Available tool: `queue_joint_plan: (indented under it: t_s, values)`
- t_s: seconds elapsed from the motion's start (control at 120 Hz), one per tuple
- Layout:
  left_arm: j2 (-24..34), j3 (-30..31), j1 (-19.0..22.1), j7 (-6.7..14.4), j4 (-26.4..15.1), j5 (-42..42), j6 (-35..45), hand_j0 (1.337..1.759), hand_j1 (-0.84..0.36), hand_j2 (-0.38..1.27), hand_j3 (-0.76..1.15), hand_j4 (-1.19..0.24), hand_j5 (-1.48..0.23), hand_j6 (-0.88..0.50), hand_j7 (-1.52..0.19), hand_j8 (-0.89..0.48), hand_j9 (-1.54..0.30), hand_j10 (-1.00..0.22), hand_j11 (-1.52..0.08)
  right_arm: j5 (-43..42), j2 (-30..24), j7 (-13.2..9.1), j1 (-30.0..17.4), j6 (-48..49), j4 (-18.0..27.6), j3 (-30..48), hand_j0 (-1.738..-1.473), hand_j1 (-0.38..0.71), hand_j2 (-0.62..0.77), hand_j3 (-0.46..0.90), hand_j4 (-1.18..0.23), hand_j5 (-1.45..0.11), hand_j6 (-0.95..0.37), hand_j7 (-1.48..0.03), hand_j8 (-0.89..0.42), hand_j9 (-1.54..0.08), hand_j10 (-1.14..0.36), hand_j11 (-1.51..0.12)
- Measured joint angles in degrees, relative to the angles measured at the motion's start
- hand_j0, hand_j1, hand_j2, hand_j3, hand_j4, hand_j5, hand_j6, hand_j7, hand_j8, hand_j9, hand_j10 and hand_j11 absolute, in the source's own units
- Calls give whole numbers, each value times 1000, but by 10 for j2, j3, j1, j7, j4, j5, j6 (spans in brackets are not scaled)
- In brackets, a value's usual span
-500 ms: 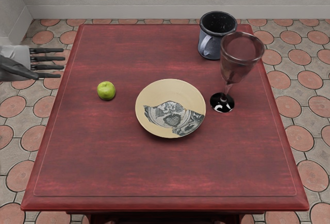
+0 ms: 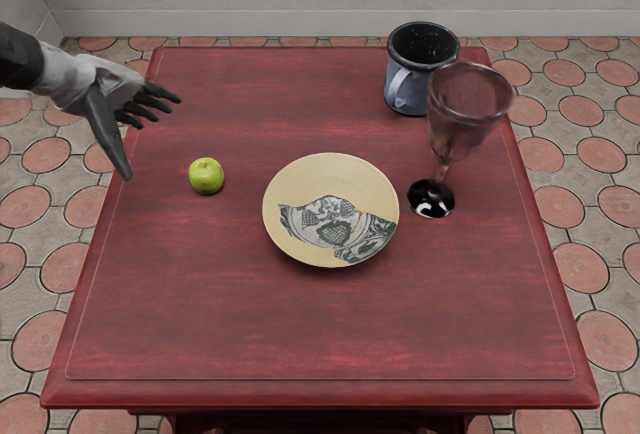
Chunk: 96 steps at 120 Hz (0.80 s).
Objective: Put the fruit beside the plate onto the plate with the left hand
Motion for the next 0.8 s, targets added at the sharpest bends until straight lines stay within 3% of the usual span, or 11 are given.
queue_joint_plan:
  t_s: [0.158, 0.217, 0.442, 0.558, 0.692, 0.8]
  values:
    - [-92, 125, -62, 0, 1, 107, 0, 1658, 348, 0, 0, -2, -1, -2, -1, -2, -1, -2, -1, 0, 0, 0, 0, 0, 0, 0, -1658, -325, -4, 0, -20, -26, -20, -26, -20, -26, -20, -26]
    - [-98, 164, -96, 0, 2, 128, 0, 1658, 348, 0, 0, -2, -1, -2, -1, -2, -1, -1, -1, 0, 0, 0, 0, 0, 0, 0, -1658, -325, -4, 0, -20, -27, -21, -26, -21, -26, -20, -26]
    - [-163, 222, -152, 0, 3, 142, 3, 1658, 349, 0, 0, -2, -1, -3, 0, -3, 0, -2, 0, 0, 0, 0, 0, 0, 0, 0, -1658, -325, -4, 0, -20, -26, -20, -26, -20, -26, -20, -26]
    - [-192, 226, -165, 0, 7, 102, 63, 1658, 349, 0, 0, -2, 0, -2, 0, -2, 0, -1, 0, 0, 0, 0, 0, 0, 0, 0, -1658, -325, -4, 0, -20, -26, -20, -26, -20, -26, -20, -26]
    - [-242, 247, -157, 0, 21, 60, 145, 1658, 349, 0, 0, -2, 0, -2, 0, -2, 0, -1, 0, 0, 0, 0, 0, 0, 0, 0, -1658, -325, -4, 0, -20, -26, -20, -26, -20, -26, -20, -26]
    - [-244, 278, -137, 0, 26, 54, 247, 1658, 349, 0, 0, -2, 0, -2, 0, -2, 0, -1, 0, 0, 0, 0, 0, 0, 0, 0, -1658, -325, -4, 0, -20, -26, -21, -26, -20, -26, -20, -26]
